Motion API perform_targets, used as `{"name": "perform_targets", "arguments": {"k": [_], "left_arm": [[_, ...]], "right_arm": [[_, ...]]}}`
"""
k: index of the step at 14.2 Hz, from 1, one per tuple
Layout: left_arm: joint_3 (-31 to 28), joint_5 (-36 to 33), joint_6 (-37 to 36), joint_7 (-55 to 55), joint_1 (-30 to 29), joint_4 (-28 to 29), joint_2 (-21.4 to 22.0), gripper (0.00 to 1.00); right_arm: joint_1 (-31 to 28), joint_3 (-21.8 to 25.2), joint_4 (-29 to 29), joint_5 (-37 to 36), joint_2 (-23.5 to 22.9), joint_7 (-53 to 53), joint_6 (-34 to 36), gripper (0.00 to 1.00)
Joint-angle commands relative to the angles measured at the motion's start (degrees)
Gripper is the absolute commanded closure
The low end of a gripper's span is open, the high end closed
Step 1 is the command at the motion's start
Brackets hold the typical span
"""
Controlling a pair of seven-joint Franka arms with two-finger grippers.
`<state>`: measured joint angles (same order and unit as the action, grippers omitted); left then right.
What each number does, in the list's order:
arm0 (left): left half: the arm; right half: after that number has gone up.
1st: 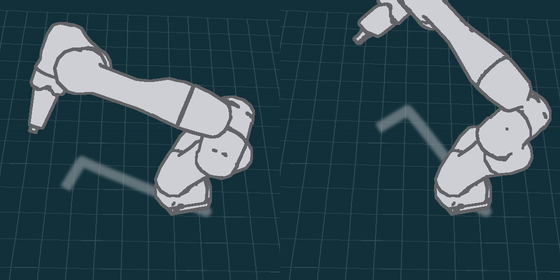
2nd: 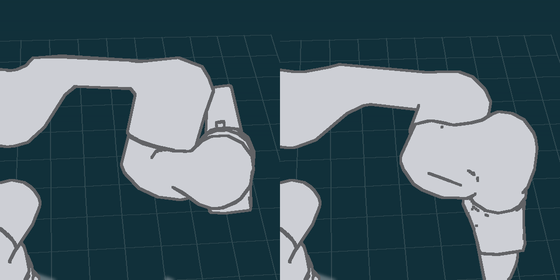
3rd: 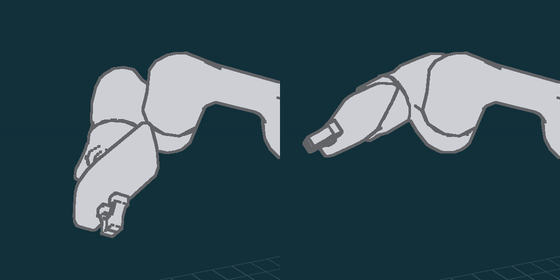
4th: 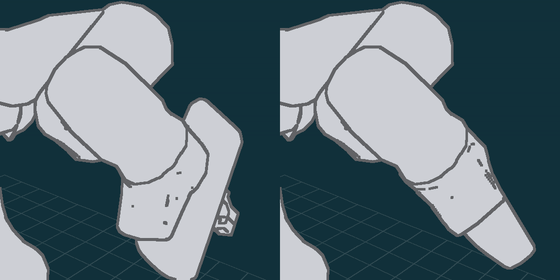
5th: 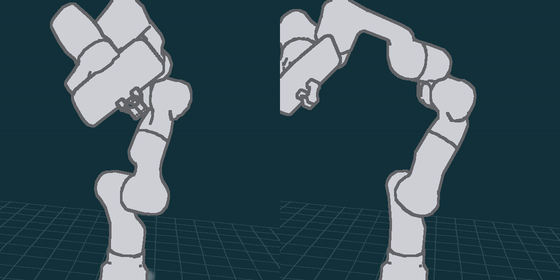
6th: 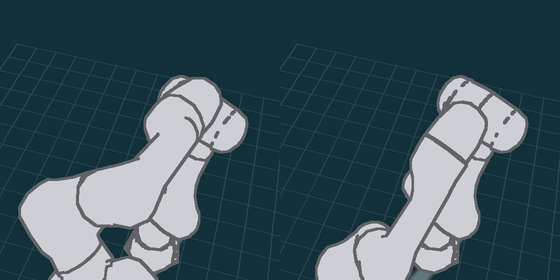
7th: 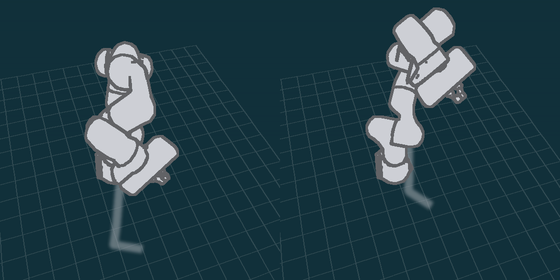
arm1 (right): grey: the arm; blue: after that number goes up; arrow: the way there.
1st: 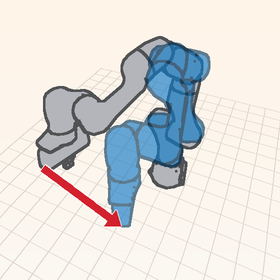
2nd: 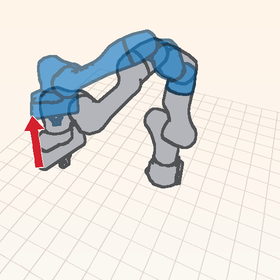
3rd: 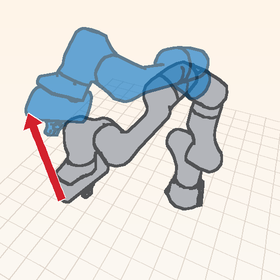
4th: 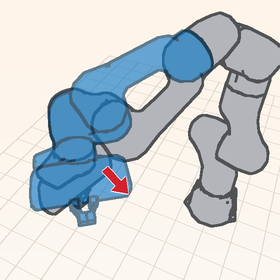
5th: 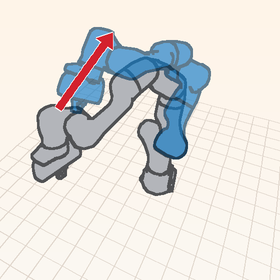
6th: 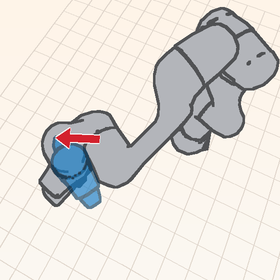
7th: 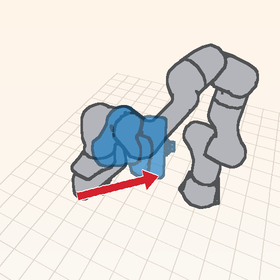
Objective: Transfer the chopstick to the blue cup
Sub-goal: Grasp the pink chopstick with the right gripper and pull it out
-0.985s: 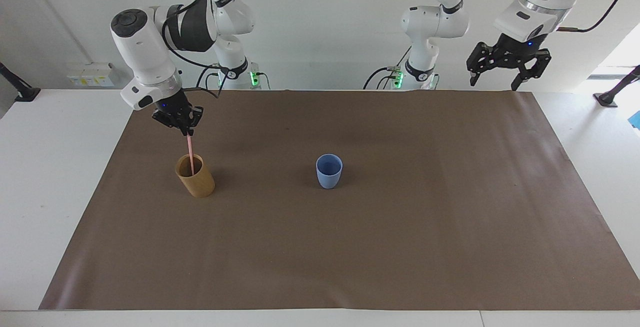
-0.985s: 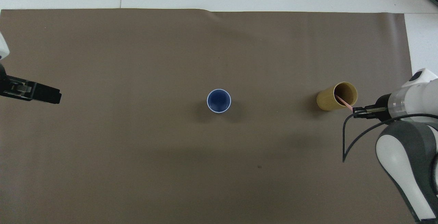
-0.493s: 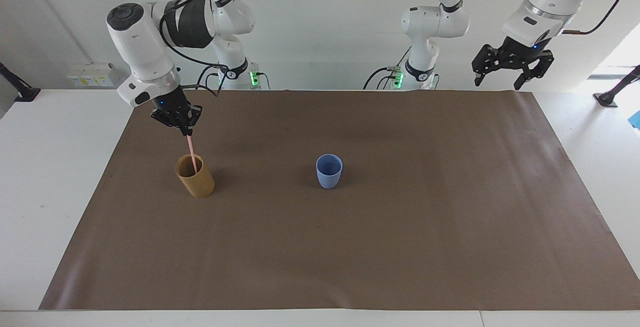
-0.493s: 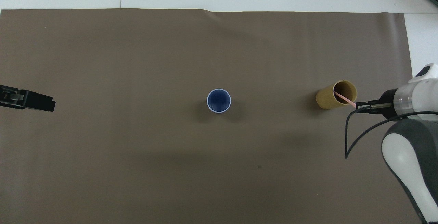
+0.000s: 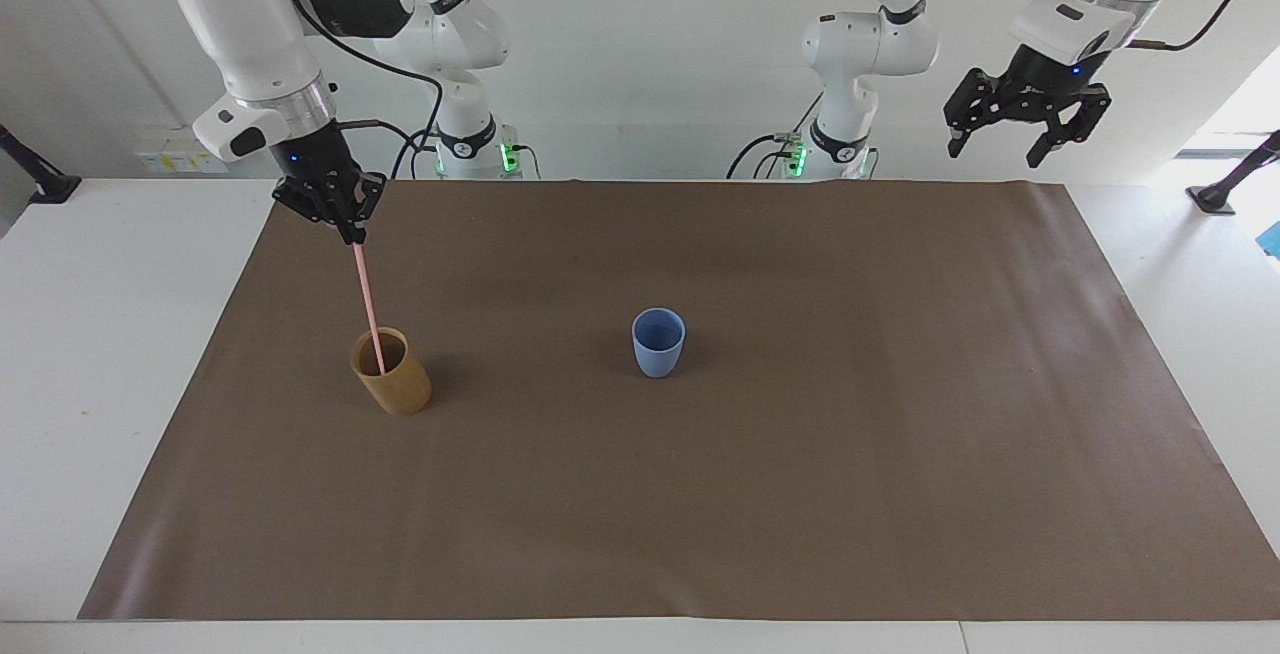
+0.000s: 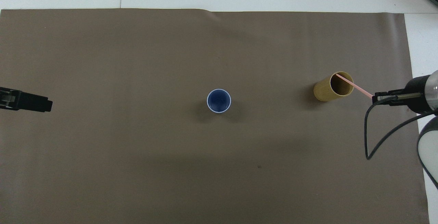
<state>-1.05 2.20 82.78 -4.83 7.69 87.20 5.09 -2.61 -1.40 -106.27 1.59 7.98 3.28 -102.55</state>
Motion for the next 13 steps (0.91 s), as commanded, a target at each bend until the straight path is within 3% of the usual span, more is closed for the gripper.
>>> {"name": "perform_targets", "arguments": {"k": [1,6,13], "left_arm": [[0.4,0.4,-1.0,-0.7,-1.1,0.7,0.9,0.0],[0.4,0.4,-2.0,-0.7,-1.1,1.0,1.1,0.0],[0.4,0.4,-2.0,-0.4,-1.6,0.7,0.9,0.0]], "right_arm": [[-0.2,-0.3,5.2,0.8,-1.0,-1.2,7.1,1.0],[0.0,-1.7,9.7,2.4,-1.2,-7.2,13.6,1.0],[0.0,-12.9,9.7,15.7,-2.7,-45.7,10.1,1.0]]}}
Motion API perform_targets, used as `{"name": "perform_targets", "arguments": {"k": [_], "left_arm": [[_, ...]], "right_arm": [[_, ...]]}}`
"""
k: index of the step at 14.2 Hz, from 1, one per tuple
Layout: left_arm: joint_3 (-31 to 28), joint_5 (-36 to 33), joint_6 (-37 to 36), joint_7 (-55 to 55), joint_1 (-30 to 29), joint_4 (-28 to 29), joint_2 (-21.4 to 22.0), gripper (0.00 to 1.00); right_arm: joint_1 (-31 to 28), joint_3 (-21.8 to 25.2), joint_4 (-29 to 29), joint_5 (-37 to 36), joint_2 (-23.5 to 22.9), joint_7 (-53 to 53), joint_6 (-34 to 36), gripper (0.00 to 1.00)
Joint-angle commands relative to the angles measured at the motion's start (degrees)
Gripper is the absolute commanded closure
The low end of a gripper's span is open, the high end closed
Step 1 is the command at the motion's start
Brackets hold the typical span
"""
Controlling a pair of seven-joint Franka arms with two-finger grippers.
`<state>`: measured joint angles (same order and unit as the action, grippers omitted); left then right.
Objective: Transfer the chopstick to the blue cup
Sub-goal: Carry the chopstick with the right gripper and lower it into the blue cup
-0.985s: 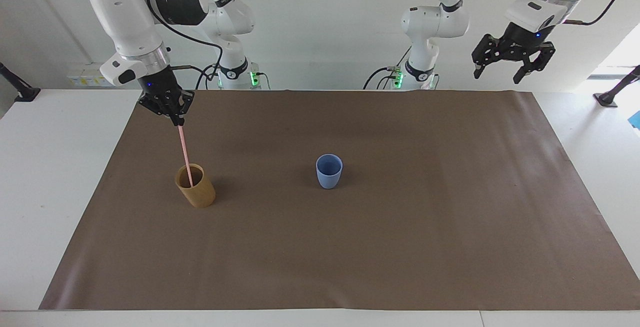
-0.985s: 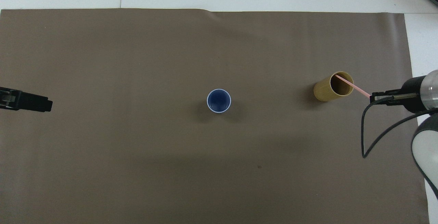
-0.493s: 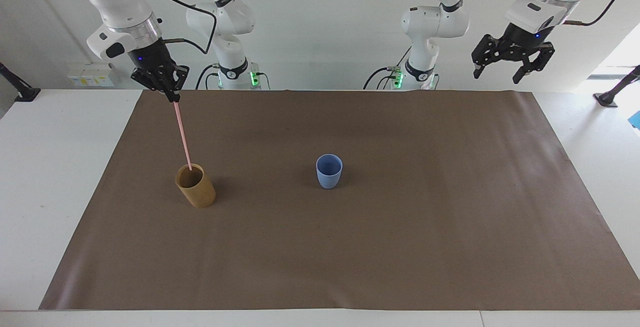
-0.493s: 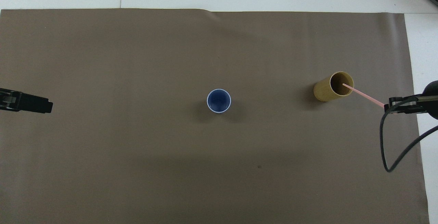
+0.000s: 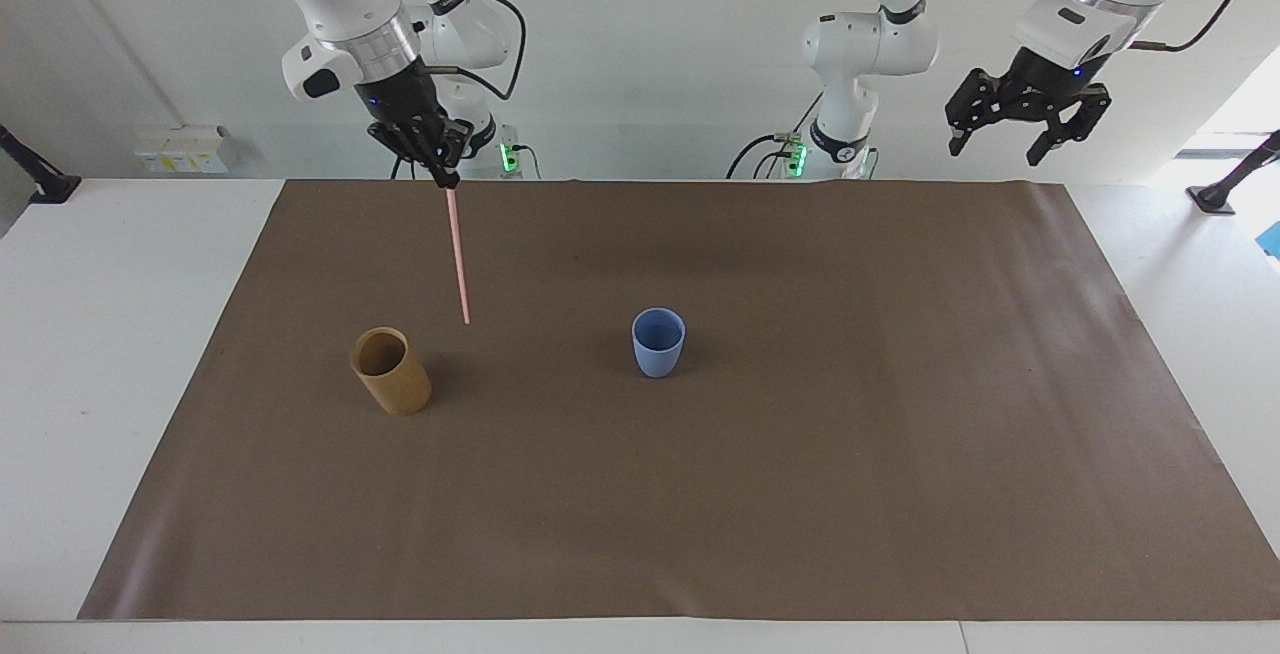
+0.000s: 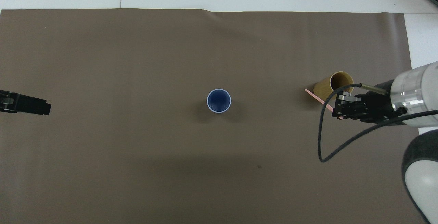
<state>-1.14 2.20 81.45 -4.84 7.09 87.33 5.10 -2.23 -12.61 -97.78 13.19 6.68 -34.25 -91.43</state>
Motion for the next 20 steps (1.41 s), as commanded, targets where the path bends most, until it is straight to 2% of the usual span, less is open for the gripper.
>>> {"name": "perform_targets", "arguments": {"k": [1,2,4,6,10,17,20], "left_arm": [[0.5,0.4,-0.7,-0.3,-1.1,0.5,0.8,0.0],[0.5,0.4,-0.7,-0.3,-1.1,0.6,0.9,0.0],[0.5,0.4,-0.7,-0.3,-1.0,0.5,0.8,0.0],[0.5,0.4,-0.7,-0.3,-1.0,0.5,0.9,0.0],[0.5,0.4,-0.7,-0.3,-1.0,0.5,0.8,0.0],[0.5,0.4,-0.7,-0.3,-1.0,0.5,0.9,0.0],[0.5,0.4,-0.7,-0.3,-1.1,0.5,0.9,0.0]], "right_arm": [[-0.4,-2.7,1.2,7.3,-2.0,-15.5,-3.3,1.0],[-0.3,-3.5,1.2,9.1,-3.1,-20.8,-5.3,1.0],[0.7,-6.3,1.6,13.0,-5.6,-24.3,-9.8,1.0],[3.4,-6.8,1.6,15.5,-7.8,-29.1,-15.0,1.0],[6.0,-6.8,5.4,15.7,-12.7,-36.8,-16.1,1.0],[7.7,-6.8,2.9,14.9,-13.5,-35.5,-16.5,1.0],[7.5,-6.7,1.2,14.9,-13.5,-33.7,-18.1,0.96]]}}
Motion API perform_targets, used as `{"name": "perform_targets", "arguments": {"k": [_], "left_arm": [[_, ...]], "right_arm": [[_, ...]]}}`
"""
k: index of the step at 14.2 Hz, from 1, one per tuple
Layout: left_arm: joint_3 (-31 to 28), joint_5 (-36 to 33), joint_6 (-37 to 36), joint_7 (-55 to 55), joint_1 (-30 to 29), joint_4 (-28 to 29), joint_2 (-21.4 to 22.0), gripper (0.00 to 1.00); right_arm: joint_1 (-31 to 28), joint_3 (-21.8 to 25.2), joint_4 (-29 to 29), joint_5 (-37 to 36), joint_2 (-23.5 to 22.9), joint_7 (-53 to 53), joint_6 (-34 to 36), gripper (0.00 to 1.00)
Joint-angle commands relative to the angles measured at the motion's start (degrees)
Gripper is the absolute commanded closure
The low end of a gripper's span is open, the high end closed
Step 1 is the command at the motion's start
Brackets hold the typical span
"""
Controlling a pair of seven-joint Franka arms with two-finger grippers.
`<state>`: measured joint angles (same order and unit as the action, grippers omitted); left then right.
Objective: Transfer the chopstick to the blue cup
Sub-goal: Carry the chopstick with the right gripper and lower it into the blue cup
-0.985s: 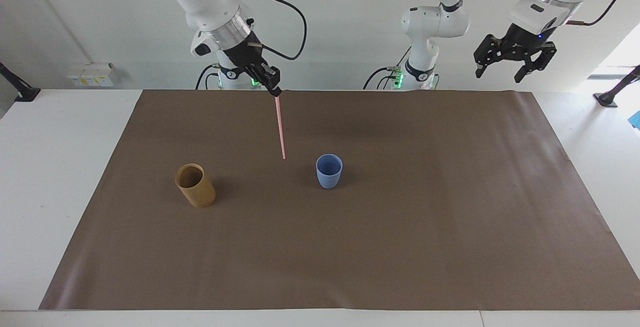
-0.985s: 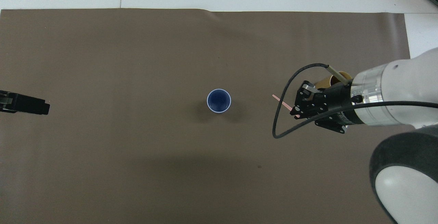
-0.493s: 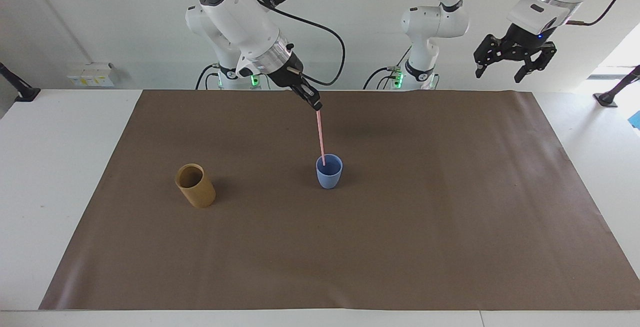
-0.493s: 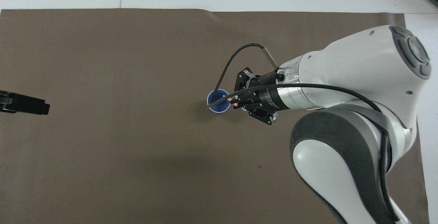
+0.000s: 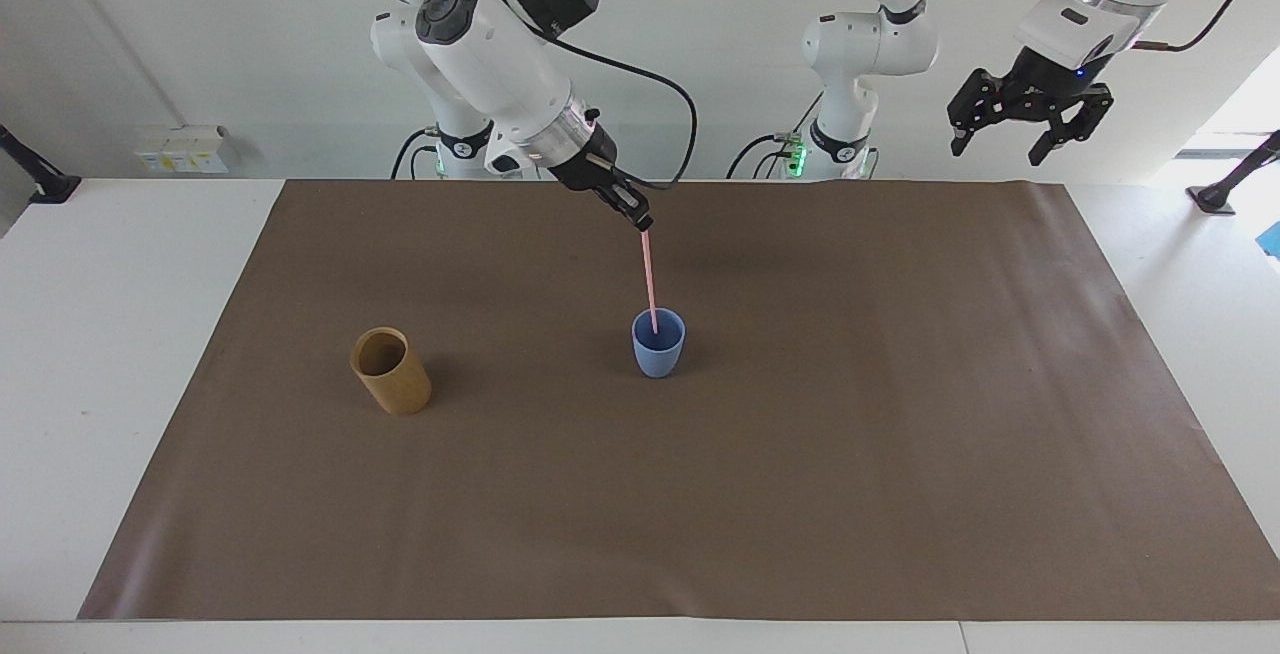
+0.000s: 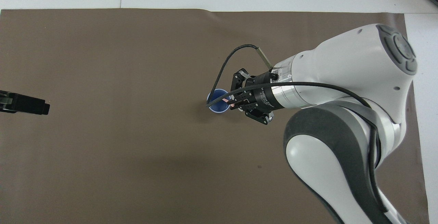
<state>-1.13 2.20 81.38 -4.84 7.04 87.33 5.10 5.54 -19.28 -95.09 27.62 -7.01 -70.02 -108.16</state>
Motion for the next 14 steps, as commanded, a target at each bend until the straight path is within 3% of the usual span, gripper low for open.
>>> {"name": "perform_targets", "arguments": {"k": [1,4,14], "left_arm": [[0.5,0.4,-0.6,-0.3,-1.1,0.5,0.9,0.0],[0.5,0.4,-0.6,-0.4,-1.0,0.5,0.9,0.0],[0.5,0.4,-0.6,-0.3,-1.0,0.5,0.9,0.0]], "right_arm": [[-0.3,-0.1,-2.4,0.4,0.1,2.6,-1.4,0.96],[0.0,-0.1,-5.4,0.4,0.2,3.0,-4.4,0.96],[0.6,-0.1,-4.6,0.2,-1.9,5.3,-5.4,0.71]]}}
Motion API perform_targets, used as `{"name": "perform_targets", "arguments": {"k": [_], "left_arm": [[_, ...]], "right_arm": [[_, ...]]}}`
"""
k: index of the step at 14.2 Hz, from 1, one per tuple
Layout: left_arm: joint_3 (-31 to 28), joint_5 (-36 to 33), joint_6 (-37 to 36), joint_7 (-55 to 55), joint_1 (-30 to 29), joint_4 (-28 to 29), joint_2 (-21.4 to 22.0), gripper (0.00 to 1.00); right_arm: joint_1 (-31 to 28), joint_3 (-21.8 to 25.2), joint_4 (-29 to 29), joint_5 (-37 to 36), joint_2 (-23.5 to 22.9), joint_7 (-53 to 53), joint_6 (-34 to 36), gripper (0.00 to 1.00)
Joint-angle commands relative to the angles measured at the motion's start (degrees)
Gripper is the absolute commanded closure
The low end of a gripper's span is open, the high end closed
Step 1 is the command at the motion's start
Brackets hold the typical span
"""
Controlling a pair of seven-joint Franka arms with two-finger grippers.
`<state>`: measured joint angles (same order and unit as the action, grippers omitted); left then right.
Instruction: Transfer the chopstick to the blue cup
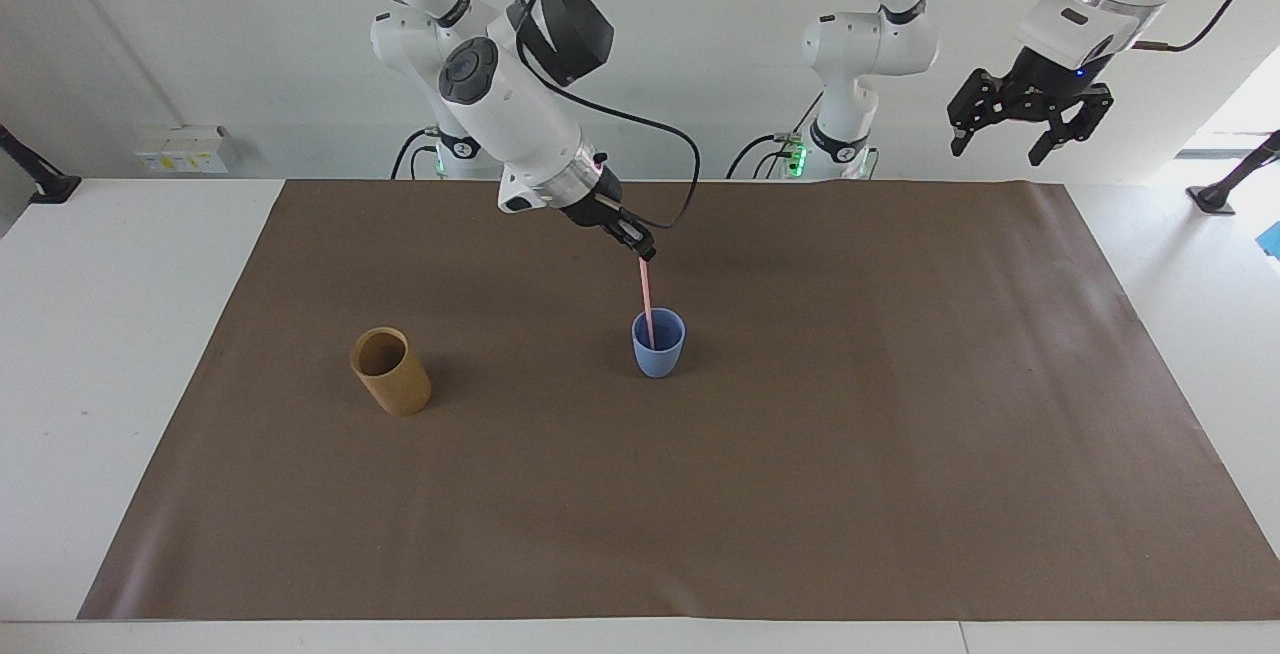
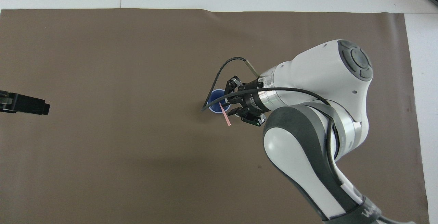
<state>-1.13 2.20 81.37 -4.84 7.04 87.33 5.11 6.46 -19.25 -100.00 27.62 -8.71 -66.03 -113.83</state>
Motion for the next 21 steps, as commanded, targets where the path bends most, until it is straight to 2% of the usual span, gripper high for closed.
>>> {"name": "perform_targets", "arguments": {"k": [1,3,5,6,8,9,11,16,18,21], "left_arm": [[0.5,0.4,-0.6,-0.3,-1.0,0.5,0.9,0.0],[0.5,0.4,-0.6,-0.3,-1.0,0.5,0.9,0.0],[0.5,0.4,-0.6,-0.3,-1.0,0.5,0.8,0.0],[0.5,0.4,-0.6,-0.3,-1.0,0.5,0.9,0.0],[0.5,0.4,-0.6,-0.3,-1.1,0.5,0.9,0.0],[0.5,0.4,-0.6,-0.3,-1.0,0.5,0.9,0.0],[0.5,0.4,-0.6,-0.3,-1.1,0.6,0.9,0.0],[0.5,0.4,-0.6,-0.3,-1.0,0.5,0.9,0.0],[0.5,0.4,-0.6,-0.3,-1.0,0.5,0.9,0.0],[0.5,0.4,-0.6,-0.4,-1.0,0.5,0.9,0.0]], "right_arm": [[-0.4,-0.1,0.6,-0.9,-0.2,1.4,1.1,0.68],[-1.3,0.1,1.6,-2.0,0.6,3.5,4.8,0.62],[-2.4,0.4,1.4,-4.3,3.9,9.2,8.8,0.48],[-3.5,0.4,1.4,-6.8,5.3,11.7,10.4,0.39],[-5.0,0.5,1.2,-13.0,8.3,16.3,12.1,0.07],[-5.4,0.5,1.2,-17.1,9.3,19.0,12.3,0.0],[-7.2,0.5,1.2,-22.2,10.6,25.6,13.5,0.0],[-11.7,1.1,2.1,-26.8,11.3,41.0,13.9,0.0],[-12.7,1.8,4.8,-27.5,10.6,47.5,17.1,0.0],[-13.0,2.0,5.2,-27.5,10.4,49.1,17.6,0.0]]}}
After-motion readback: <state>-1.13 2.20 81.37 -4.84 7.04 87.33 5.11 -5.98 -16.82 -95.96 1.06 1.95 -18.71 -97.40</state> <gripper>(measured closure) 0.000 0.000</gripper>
